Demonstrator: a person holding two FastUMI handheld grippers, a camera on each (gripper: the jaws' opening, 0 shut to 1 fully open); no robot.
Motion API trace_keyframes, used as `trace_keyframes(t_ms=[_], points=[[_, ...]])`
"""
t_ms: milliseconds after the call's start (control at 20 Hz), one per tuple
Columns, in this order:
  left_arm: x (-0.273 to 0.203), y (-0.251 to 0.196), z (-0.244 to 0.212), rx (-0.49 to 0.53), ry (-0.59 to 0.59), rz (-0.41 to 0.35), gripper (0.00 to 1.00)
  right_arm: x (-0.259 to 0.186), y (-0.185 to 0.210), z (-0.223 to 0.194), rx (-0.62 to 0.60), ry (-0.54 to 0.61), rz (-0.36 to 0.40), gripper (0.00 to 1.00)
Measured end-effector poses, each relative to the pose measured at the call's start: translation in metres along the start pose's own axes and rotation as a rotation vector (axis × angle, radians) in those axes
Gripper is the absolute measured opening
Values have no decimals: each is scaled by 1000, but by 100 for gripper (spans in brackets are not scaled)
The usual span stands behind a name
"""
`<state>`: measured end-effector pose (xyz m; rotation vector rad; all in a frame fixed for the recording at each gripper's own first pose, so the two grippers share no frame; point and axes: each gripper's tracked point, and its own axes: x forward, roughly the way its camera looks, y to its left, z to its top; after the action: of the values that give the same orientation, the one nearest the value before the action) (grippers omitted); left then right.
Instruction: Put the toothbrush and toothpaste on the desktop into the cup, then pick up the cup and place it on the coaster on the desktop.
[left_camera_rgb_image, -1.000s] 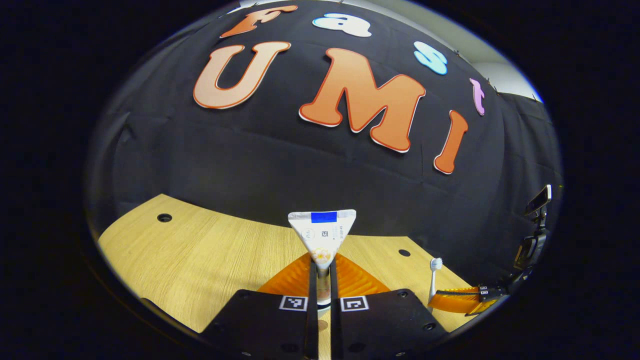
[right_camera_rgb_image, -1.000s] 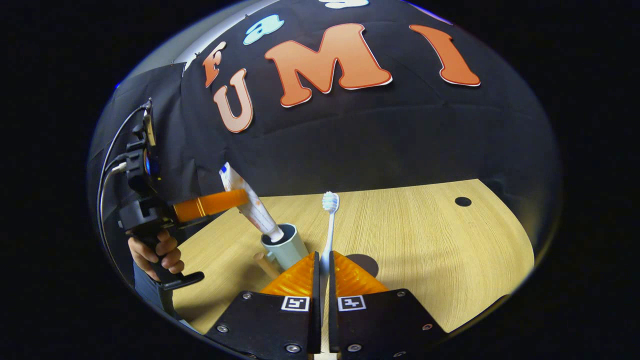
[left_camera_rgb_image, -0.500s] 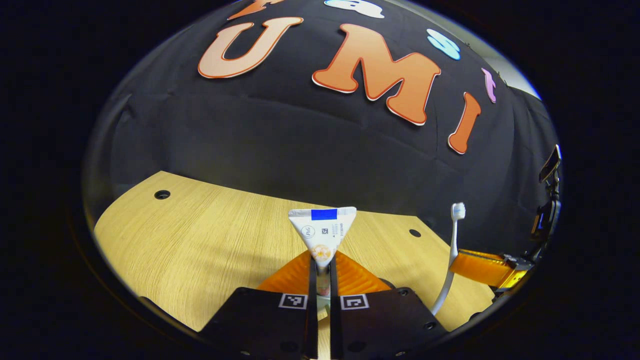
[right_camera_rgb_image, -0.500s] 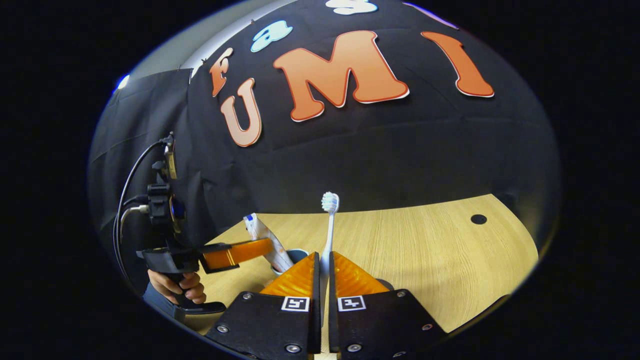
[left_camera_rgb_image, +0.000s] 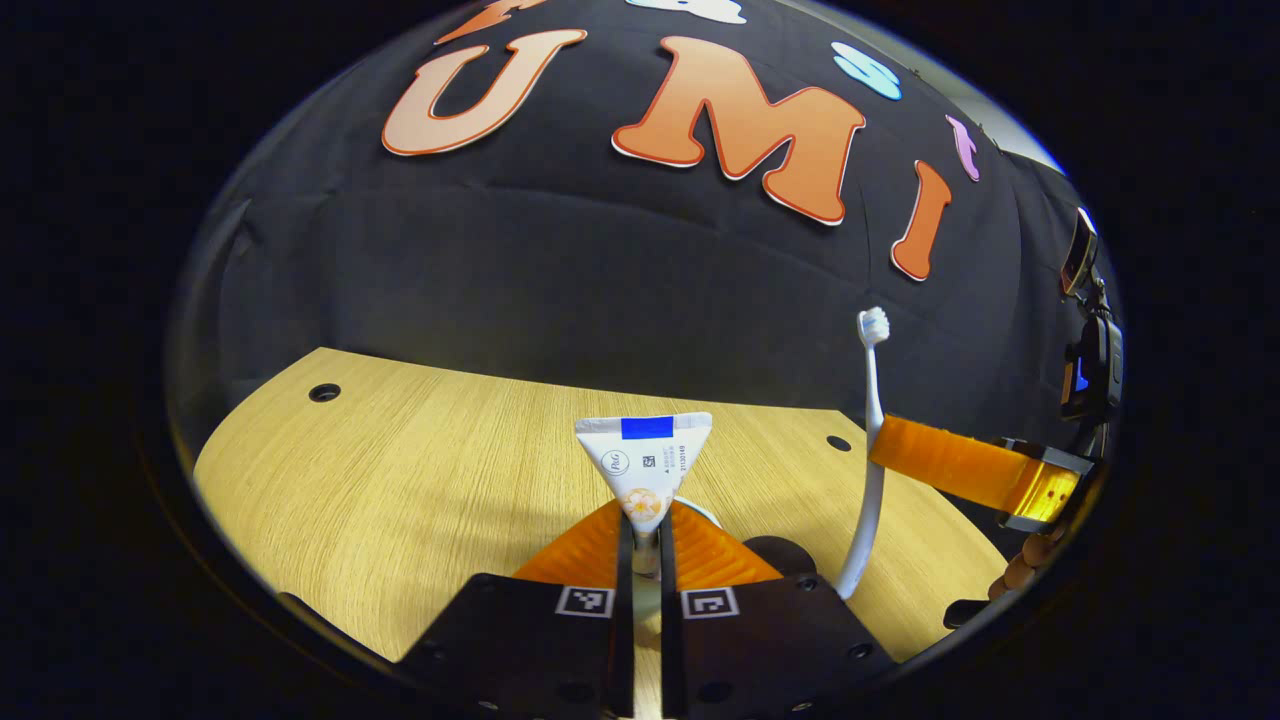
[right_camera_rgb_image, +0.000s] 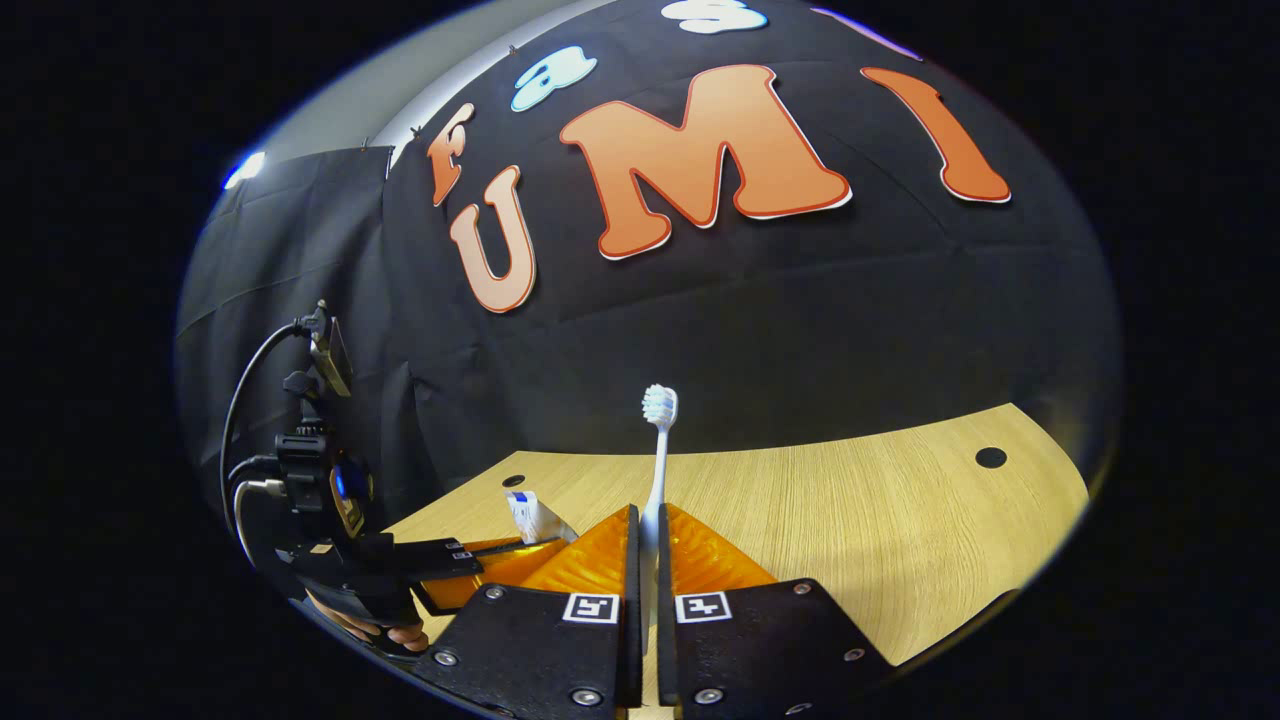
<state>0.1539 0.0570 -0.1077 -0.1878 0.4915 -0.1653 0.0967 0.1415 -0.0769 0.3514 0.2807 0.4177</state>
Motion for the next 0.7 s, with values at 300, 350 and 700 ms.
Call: trace_keyframes(t_ms=[300,350,700], points=[[-8,-3,-9,10,12,-15,22,16,6,7,-3,-63,16,6],[-10,-4,-6,16,-2,-20,24,18,8,8,5,-73,23,7],[-42,10,28,51,-143,33,74,35,18,16,4,-154,34,6]])
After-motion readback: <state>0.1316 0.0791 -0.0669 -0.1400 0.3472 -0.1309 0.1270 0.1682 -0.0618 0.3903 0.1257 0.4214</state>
